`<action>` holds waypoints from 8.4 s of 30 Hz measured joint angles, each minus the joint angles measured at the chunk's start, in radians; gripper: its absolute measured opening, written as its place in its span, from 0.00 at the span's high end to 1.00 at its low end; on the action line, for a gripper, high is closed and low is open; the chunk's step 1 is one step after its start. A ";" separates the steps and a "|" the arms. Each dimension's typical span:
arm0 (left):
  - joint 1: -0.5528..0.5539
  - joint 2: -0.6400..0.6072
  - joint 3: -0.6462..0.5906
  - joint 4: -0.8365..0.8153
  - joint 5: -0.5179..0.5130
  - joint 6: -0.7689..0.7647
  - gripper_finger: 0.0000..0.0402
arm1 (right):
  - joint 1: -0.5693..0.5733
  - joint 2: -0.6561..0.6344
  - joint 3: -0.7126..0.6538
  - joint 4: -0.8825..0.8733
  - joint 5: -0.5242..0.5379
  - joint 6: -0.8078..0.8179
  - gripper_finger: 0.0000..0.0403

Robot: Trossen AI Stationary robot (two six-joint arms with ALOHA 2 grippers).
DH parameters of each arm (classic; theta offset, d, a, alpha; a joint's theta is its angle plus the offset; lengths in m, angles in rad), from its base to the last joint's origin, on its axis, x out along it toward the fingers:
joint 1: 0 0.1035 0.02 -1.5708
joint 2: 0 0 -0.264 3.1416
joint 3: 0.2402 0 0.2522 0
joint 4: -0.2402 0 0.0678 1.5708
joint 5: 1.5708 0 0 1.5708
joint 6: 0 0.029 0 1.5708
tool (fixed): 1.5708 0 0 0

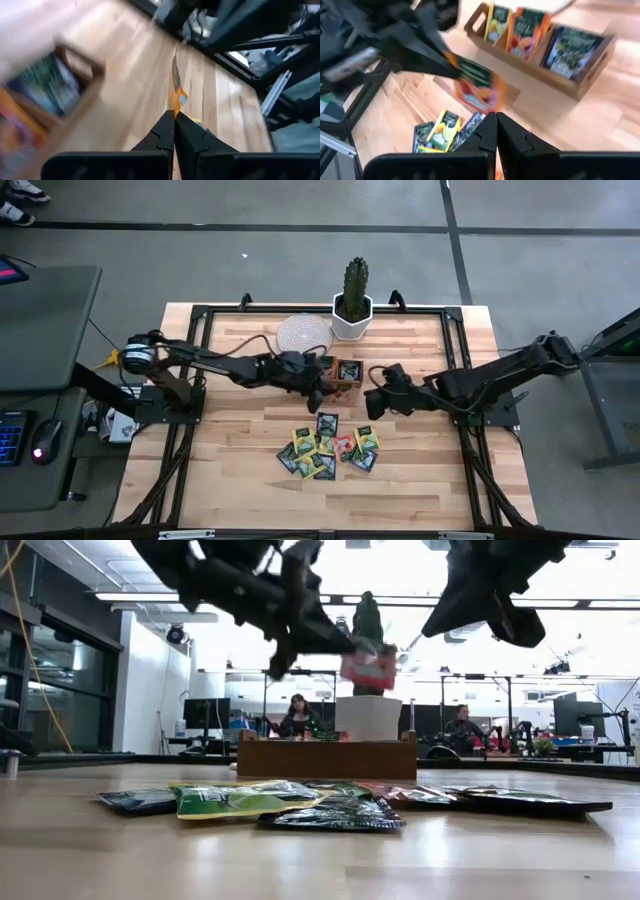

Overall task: Pick & Place Tea
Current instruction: Put the orange tea bag into the middle section of the wooden organizer

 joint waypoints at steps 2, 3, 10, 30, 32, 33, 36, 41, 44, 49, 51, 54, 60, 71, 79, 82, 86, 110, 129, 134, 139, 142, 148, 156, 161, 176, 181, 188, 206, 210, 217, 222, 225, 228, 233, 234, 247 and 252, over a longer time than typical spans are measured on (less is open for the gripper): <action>0.004 -0.050 -0.001 -0.020 -0.017 0.104 1.00 | 0.000 -0.014 0.000 -0.006 0.020 -0.013 0.99; 0.005 -0.067 0.000 -0.020 -0.028 0.140 1.00 | 0.000 -0.014 0.000 -0.005 0.029 -0.017 0.99; 0.076 -0.094 0.000 -0.057 0.017 0.326 1.00 | 0.000 0.002 0.000 -0.007 0.027 -0.017 0.99; 0.274 -0.086 -0.152 0.120 0.138 0.378 1.00 | 0.000 0.001 0.000 -0.004 0.068 -0.025 0.99; 0.275 -0.057 -0.152 0.120 0.150 0.377 1.00 | 0.000 0.001 0.000 -0.004 0.075 -0.025 0.99; 0.280 -0.042 -0.153 0.117 0.165 0.377 1.00 | 0.000 0.001 0.000 -0.004 0.074 -0.026 0.99; 0.280 0.004 -0.152 0.148 0.186 0.365 1.00 | 0.000 0.002 0.000 -0.003 0.074 -0.037 1.00; 0.280 0.044 -0.153 0.193 0.154 0.342 1.00 | 0.000 0.002 0.000 0.009 0.072 -0.038 0.99; 0.287 0.045 -0.153 0.183 0.162 0.343 1.00 | 0.000 0.002 0.000 0.011 0.072 -0.038 0.99; 0.287 0.045 -0.152 0.129 0.117 0.343 1.00 | 0.000 0.002 0.000 0.011 0.072 -0.038 0.99; 0.295 0.045 -0.152 0.129 0.126 0.347 1.00 | 0.000 0.002 0.000 0.011 0.072 -0.039 0.99; 0.299 0.045 -0.152 0.133 0.139 0.347 1.00 | 0.000 0.002 0.000 0.011 0.073 -0.040 0.99; 0.297 0.045 -0.152 0.133 0.171 0.350 1.00 | 0.000 0.002 0.000 0.011 0.076 -0.041 0.99; 0.298 0.045 -0.152 0.105 0.138 0.350 0.84 | 0.000 0.002 0.000 0.016 0.076 -0.040 1.00; 0.298 0.044 -0.152 0.122 0.134 0.350 0.68 | 0.000 0.002 0.000 0.016 0.070 -0.040 0.98; 0.298 0.027 -0.152 0.120 0.141 0.350 0.67 | 0.000 0.002 0.000 0.016 0.054 -0.042 0.99; 0.297 0.000 -0.151 0.113 0.192 0.355 0.67 | 0.003 0.002 0.000 0.018 0.023 -0.062 0.99; -0.106 -0.105 -0.151 -0.024 0.068 0.400 0.67 | 0.108 0.209 0.000 0.267 -0.098 -0.061 1.00; -0.220 -0.016 -0.152 0.053 0.118 0.271 0.67 | 0.163 0.634 0.506 -0.287 -0.200 0.073 1.00; -0.221 -0.010 -0.152 0.061 0.134 0.254 0.67 | 0.148 0.648 0.520 -0.288 -0.342 0.129 1.00; -0.221 -0.007 -0.151 0.072 0.131 0.215 0.67 | 0.155 0.648 0.509 -0.298 -0.337 0.138 1.00; -0.220 0.006 -0.151 0.098 0.135 0.207 0.67 | 0.156 0.653 0.508 -0.309 -0.329 0.121 1.00; -0.220 0.052 -0.145 0.190 0.176 0.159 0.67 | 0.155 0.654 0.508 -0.304 -0.321 0.086 1.00; -0.227 0.096 -0.146 0.199 0.182 0.074 0.67 | 0.155 0.696 0.509 -0.284 -0.352 0.049 1.00; -0.226 0.101 -0.146 0.190 0.176 0.034 0.67 | 0.150 0.719 0.507 -0.273 -0.384 0.033 1.00; -0.226 0.152 -0.138 0.222 0.189 -0.024 0.67 | 0.148 0.806 0.509 -0.215 -0.444 0.027 1.00; -0.226 0.153 -0.128 0.196 0.187 -0.026 0.67 | 0.147 0.806 0.511 -0.234 -0.439 0.025 1.00; -0.226 0.162 -0.127 0.188 0.186 -0.026 0.67 | 0.155 0.806 0.509 -0.220 -0.397 0.028 1.00; -0.226 0.176 -0.127 0.196 0.168 -0.050 0.67 | 0.163 0.748 0.507 -0.289 -0.344 0.072 1.00; -0.226 0.187 -0.127 0.195 0.168 -0.051 0.67 | 0.163 0.747 0.464 -0.259 -0.340 0.117 1.00; -0.226 0.187 -0.108 0.195 0.169 -0.050 0.67 | 0.170 0.738 0.290 0.107 -0.369 0.209 1.00; -0.226 0.187 -0.101 0.182 0.135 -0.057 0.67 | 0.177 0.738 0.235 0.165 -0.381 0.263 1.00; -0.226 0.187 -0.101 0.129 0.101 -0.084 0.67 | 0.181 0.738 0.227 0.164 -0.392 0.265 1.00; -0.226 0.187 -0.101 0.075 0.082 -0.092 0.67 | 0.181 0.738 0.225 0.165 -0.395 0.268 1.00; -0.226 0.214 -0.101 0.093 0.094 -0.095 0.67 | 0.181 0.739 0.224 0.168 -0.386 0.268 1.00; -0.226 0.214 -0.101 0.115 0.101 -0.095 0.67 | 0.181 0.740 0.224 0.169 -0.385 0.267 1.00; -0.226 0.339 0.010 0.060 0.204 -0.230 0.67 | 0.181 0.741 0.220 0.189 -0.380 0.253 1.00; -0.226 0.366 0.079 0.004 0.262 -0.229 0.67 | 0.181 0.741 0.220 0.189 -0.377 0.253 1.00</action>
